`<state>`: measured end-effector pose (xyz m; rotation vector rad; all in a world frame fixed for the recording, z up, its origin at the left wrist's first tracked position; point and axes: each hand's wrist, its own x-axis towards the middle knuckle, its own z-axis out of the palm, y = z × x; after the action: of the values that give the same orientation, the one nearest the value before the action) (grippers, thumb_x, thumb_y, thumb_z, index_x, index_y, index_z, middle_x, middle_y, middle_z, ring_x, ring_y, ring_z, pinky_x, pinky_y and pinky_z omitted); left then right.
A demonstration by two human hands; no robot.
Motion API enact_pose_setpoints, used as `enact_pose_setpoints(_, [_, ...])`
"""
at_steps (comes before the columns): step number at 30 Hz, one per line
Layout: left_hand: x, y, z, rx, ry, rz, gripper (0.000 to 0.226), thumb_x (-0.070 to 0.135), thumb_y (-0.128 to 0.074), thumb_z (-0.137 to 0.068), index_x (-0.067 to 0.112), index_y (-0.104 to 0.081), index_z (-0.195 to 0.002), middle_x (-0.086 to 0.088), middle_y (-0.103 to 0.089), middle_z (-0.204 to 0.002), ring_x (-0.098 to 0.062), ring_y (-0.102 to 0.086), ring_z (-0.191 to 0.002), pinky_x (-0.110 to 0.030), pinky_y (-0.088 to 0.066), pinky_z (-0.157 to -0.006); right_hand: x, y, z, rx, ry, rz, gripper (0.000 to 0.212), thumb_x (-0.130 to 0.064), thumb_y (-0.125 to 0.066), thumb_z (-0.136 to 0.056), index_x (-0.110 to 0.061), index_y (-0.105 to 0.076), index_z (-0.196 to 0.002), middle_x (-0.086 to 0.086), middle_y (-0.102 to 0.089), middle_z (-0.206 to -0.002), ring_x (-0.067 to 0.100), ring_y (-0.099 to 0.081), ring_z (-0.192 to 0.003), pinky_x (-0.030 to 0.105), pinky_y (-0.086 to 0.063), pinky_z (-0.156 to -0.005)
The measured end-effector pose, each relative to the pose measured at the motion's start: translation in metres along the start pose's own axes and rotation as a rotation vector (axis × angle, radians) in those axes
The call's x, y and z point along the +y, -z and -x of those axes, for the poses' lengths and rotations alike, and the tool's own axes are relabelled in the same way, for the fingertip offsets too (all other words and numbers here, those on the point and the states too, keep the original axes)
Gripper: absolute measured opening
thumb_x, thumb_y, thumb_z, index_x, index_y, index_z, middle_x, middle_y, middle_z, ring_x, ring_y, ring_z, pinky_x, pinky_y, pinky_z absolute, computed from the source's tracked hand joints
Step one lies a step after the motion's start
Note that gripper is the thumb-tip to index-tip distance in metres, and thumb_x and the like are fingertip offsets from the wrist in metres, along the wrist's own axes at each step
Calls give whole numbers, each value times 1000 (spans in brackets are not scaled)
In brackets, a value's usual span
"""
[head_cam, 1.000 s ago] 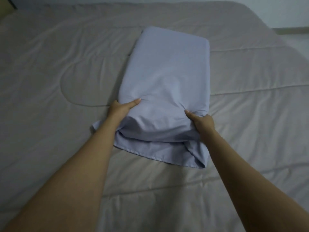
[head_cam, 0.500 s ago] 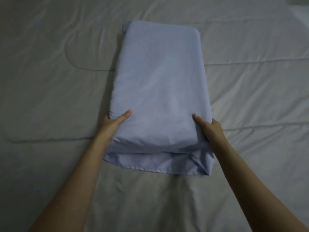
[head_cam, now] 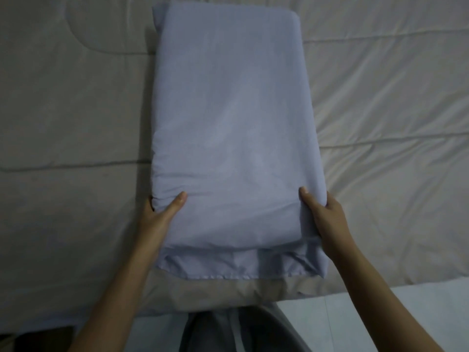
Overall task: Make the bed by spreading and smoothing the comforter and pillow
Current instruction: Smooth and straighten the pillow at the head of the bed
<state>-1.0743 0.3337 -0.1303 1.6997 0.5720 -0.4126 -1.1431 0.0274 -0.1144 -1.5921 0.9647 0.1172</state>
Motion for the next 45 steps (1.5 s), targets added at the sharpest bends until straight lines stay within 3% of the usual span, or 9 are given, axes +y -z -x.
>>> enact_pose_setpoints(5, [10, 0, 1, 94, -52, -215, 80, 68, -63, -73, 17, -52, -133, -4, -56, -135, -23, -50, -128, -31, -40, -102, 2, -1, -5, 52, -16, 202, 62, -53, -54, -89, -17, -43, -139, 4, -52, -138, 23, -54, -117, 36, -43, -98])
enact_pose_setpoints(8, [46, -15, 4, 290, -514, -687, 81, 58, -38, -89, 7, -24, -152, -14, -18, -159, -32, -13, -148, -38, -10, -118, -30, -18, -8, 273, 296, 500, 75, -54, -39, -93, -12, -18, -151, 10, -22, -157, 25, -21, -145, 39, -16, -116])
enact_pose_setpoints(12, [56, -56, -12, 113, -903, -1094, 65, 46, -27, -97, 13, -19, -153, -9, -5, -161, -33, -5, -148, -54, -4, -117, -55, -71, -8, 269, 758, 835, 68, -47, -34, -94, -15, -15, -152, 7, -12, -159, 27, -9, -147, 43, 0, -117])
enact_pose_setpoints(16, [33, -63, -42, -32, -768, -1382, 66, 52, -24, -96, 18, -25, -152, -7, -16, -161, -29, -9, -149, -62, -14, -115, -27, -99, -39, -14, 782, 1195, 66, -54, -26, -95, -22, -22, -151, 0, -15, -159, 24, -8, -148, 57, -14, -115])
enact_pose_setpoints(26, [92, -96, -118, 27, -771, -1403, 72, 53, -16, -93, 13, -26, -152, -11, -16, -160, -32, -11, -148, -58, -11, -116, -82, -115, -111, 45, 690, 1187, 69, -55, -19, -95, -17, -16, -152, 0, -11, -160, 23, -4, -148, 54, -10, -118])
enact_pose_setpoints(31, [168, -115, -161, 209, -981, -1131, 66, 48, -21, -99, 13, -13, -154, -9, -3, -162, -30, 2, -149, -50, 1, -117, -160, -128, -146, 355, 789, 957, 66, -51, -21, -99, -16, -6, -153, 4, -2, -161, 24, 3, -148, 44, 4, -117])
enact_pose_setpoints(36, [181, -127, -230, 63, -738, -1393, 64, 46, -23, -101, 14, -9, -155, -7, 0, -163, -25, 5, -149, -51, 2, -119, -163, -150, -212, 110, 654, 1160, 67, -53, -24, -98, -16, -11, -153, 2, -5, -161, 25, 2, -148, 52, -3, -118])
enact_pose_setpoints(41, [247, -160, -249, 235, -961, -1205, 62, 43, -23, -103, 13, -7, -154, -7, 0, -162, -27, 6, -149, -49, 3, -118, -238, -160, -240, 396, 749, 936, 63, -47, -20, -101, -13, -7, -153, 6, -2, -161, 25, 4, -148, 47, 1, -118])
enact_pose_setpoints(45, [227, -153, -291, 17, -753, -1399, 60, 42, -21, -103, 16, -9, -155, -3, 0, -163, -23, 5, -150, -51, 1, -120, -220, -149, -280, 35, 728, 1146, 67, -52, -24, -99, -17, -8, -153, 2, -3, -161, 23, 1, -148, 50, -2, -119])
